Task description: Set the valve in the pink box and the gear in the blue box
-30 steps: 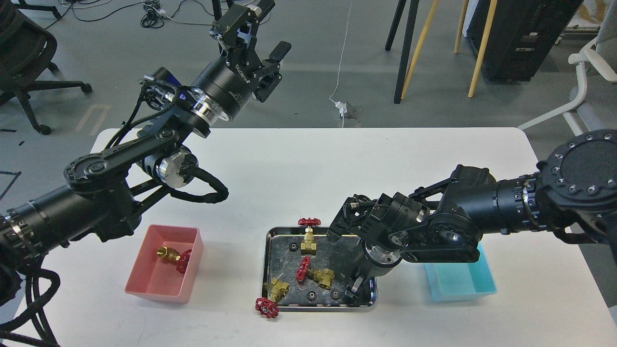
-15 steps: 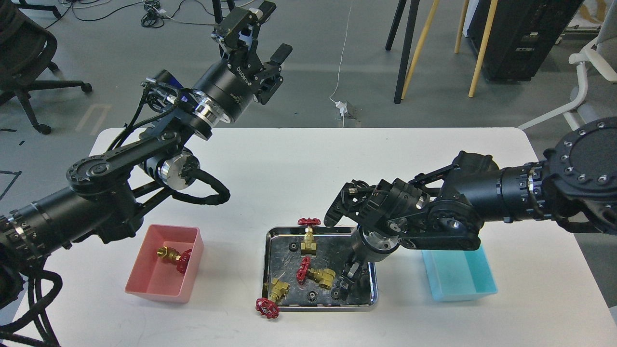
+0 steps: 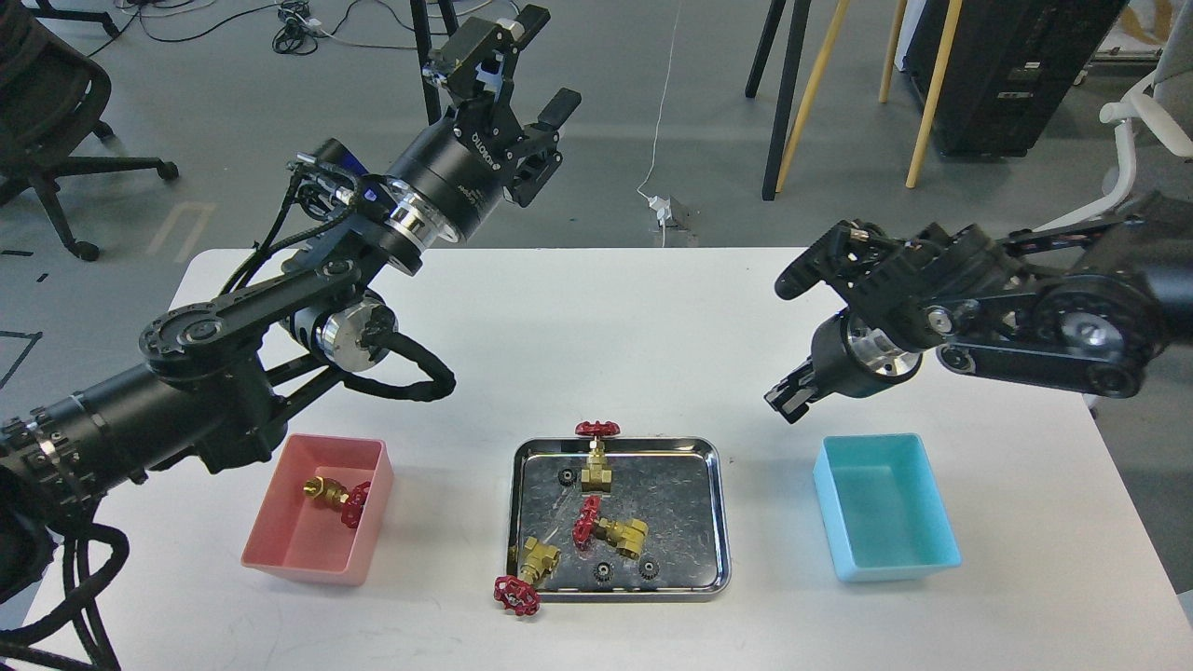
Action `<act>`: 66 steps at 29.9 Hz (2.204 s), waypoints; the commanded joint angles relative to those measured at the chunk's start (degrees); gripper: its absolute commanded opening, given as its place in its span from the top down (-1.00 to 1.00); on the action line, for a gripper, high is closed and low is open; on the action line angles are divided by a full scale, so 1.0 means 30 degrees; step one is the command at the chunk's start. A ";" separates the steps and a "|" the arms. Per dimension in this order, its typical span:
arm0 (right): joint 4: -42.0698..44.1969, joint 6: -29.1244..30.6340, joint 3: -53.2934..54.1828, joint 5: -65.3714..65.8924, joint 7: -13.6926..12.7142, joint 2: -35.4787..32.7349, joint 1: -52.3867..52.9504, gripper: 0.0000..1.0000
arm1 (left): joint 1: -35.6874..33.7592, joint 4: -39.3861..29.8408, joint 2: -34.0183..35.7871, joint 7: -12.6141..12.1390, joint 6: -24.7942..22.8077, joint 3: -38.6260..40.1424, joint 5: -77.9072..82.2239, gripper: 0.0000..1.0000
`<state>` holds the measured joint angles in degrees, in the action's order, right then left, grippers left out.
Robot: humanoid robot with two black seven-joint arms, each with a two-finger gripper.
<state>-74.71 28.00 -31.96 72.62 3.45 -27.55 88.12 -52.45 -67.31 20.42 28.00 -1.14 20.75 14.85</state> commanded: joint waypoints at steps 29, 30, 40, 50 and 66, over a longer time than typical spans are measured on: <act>-0.3194 -0.0001 -0.0073 0.0610 -0.0270 -0.5845 -0.1981 -0.12 | 0.0022 -0.0151 -0.1006 0.0000 0.0145 -0.0031 0.0000 -0.70; -0.3165 -0.0001 0.0132 0.0580 -0.0270 -0.5932 -0.2040 -0.15 | 0.0022 -0.0121 -0.1006 0.0000 0.0145 -0.0060 0.0000 -0.70; -0.1206 -0.0001 0.7039 -0.4650 -0.0211 -0.6783 -0.3563 -0.40 | -0.1147 0.0580 -0.0305 0.0000 -0.0089 -0.0294 0.0029 -0.70; 0.7694 -0.0001 1.6880 -2.1028 0.1459 -0.2746 -0.5904 -0.43 | -0.2586 0.5407 -0.0098 0.0000 -0.8954 0.0376 -0.0555 -0.69; 1.7080 -0.0001 2.2342 -2.7428 0.1136 0.3676 -0.9335 -0.96 | -0.1121 1.3824 -0.2207 0.0000 -0.8954 0.2224 -0.0791 -0.75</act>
<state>-23.64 28.00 35.19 -9.65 6.82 -16.84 60.48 -56.05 -26.89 14.89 27.99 -28.01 26.94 12.51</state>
